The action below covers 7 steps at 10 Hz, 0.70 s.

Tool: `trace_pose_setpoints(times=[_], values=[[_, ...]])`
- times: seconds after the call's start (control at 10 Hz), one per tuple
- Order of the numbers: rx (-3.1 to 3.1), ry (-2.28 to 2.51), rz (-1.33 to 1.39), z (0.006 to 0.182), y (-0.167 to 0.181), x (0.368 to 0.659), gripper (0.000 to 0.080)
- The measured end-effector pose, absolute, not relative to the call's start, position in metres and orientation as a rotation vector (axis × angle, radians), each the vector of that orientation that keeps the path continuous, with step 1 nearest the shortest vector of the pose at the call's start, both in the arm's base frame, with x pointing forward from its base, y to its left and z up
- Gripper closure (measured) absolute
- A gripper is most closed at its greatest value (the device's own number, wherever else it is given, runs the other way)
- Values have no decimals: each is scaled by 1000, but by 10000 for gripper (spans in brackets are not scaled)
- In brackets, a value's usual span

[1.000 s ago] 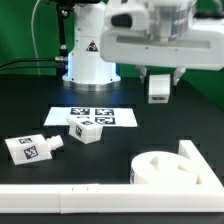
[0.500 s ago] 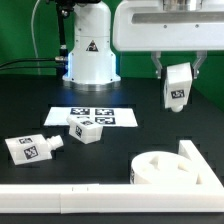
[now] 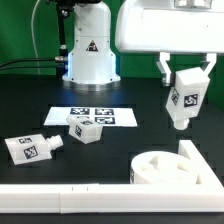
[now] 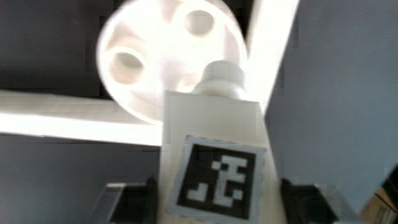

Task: Assemble stool

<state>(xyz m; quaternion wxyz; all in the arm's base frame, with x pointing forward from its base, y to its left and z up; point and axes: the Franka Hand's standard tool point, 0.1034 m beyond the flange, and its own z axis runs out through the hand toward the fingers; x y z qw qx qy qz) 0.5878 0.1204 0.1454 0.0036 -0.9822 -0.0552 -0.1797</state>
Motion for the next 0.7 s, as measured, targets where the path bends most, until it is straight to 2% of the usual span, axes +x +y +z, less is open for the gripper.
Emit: trace_pose_setpoints(times=[0.2, 0.4, 0.7], values=[[-3065, -280, -615, 140, 119, 587, 476], [-3090, -484, -600, 121, 103, 596, 476], [-3088, -629, -635, 114, 92, 607, 476]])
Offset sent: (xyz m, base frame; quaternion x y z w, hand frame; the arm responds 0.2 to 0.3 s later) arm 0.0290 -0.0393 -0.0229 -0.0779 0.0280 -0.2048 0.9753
